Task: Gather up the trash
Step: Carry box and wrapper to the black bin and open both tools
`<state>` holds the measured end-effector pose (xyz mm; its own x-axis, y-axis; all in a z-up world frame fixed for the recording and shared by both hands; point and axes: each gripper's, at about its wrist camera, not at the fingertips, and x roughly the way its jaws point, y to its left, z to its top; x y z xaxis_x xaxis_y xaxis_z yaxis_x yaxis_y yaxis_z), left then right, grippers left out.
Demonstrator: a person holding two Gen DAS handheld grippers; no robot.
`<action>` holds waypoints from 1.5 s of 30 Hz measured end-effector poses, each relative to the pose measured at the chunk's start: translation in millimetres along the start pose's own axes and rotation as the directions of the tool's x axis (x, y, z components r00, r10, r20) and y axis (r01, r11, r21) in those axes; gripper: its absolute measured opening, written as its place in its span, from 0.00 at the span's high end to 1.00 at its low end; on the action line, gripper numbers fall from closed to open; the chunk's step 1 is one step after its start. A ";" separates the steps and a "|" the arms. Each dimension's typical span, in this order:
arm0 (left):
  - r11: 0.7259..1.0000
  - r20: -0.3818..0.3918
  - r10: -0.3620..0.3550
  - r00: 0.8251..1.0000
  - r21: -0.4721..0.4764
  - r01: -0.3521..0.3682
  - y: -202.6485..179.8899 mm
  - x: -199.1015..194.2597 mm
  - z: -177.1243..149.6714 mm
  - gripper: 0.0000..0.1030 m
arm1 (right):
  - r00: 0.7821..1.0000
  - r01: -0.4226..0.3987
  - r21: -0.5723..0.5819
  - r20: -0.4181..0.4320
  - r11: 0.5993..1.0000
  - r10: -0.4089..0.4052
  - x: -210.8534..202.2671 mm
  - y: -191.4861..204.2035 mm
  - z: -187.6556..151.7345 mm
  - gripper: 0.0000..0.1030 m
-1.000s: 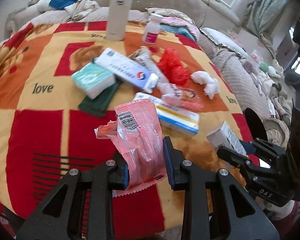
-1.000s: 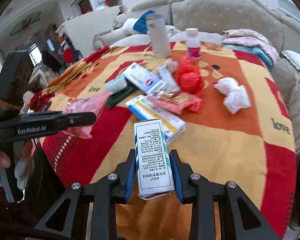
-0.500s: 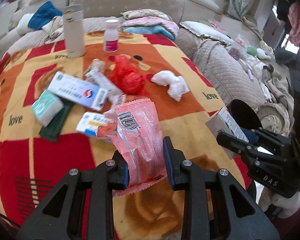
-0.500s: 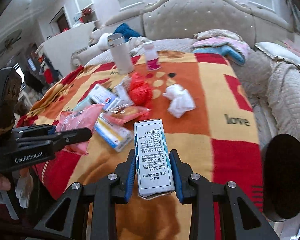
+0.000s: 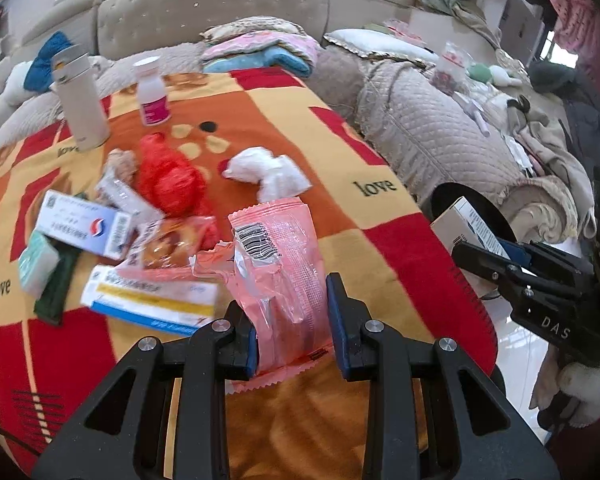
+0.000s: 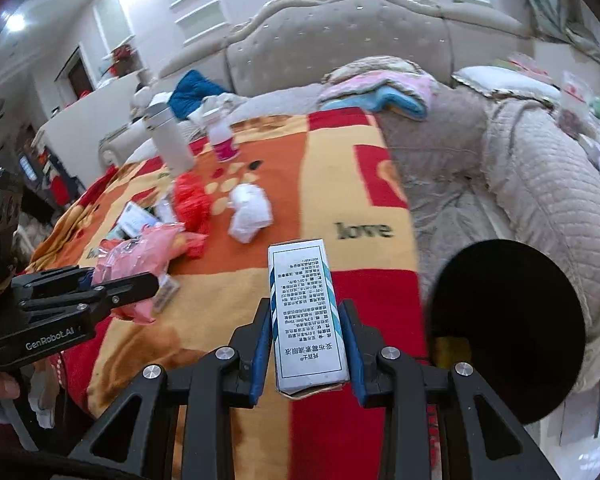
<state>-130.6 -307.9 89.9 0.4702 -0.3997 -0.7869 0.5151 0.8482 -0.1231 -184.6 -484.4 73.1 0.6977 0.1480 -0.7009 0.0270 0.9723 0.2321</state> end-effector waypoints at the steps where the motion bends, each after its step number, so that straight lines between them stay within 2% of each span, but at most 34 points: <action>1: 1.000 -0.001 -0.002 1.000 0.006 0.002 -3.4 1.4 1.2 0.74 | 1.000 0.007 0.012 0.003 1.000 -0.007 -2.2 -5.9 -1.5 0.69; 16: 0.993 -0.030 -0.062 0.998 0.100 0.065 -63.0 26.6 18.3 0.74 | 0.996 0.092 0.125 -0.006 0.988 -0.092 -17.9 -73.5 -13.4 0.69; 30: 0.975 -0.072 -0.156 0.985 0.151 0.165 -116.4 56.1 35.5 0.74 | 0.987 0.161 0.210 -0.020 0.964 -0.161 -19.7 -122.5 -18.8 0.69; 38: 0.959 -0.103 -0.226 0.969 0.152 0.239 -137.8 76.6 46.5 0.74 | 0.981 0.191 0.255 -0.023 0.948 -0.192 -19.8 -148.7 -17.9 0.69; 45: 0.936 -0.122 -0.305 0.945 0.142 0.321 -157.1 92.4 54.3 0.73 | 0.976 0.215 0.292 -0.027 0.932 -0.216 -19.0 -168.2 -16.4 0.69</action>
<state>-129.1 -496.9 69.4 0.1997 -0.5940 -0.7793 0.7352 0.6166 -0.2816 -214.1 -647.7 36.4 0.6557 -0.0609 -0.7525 0.3840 0.8851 0.2630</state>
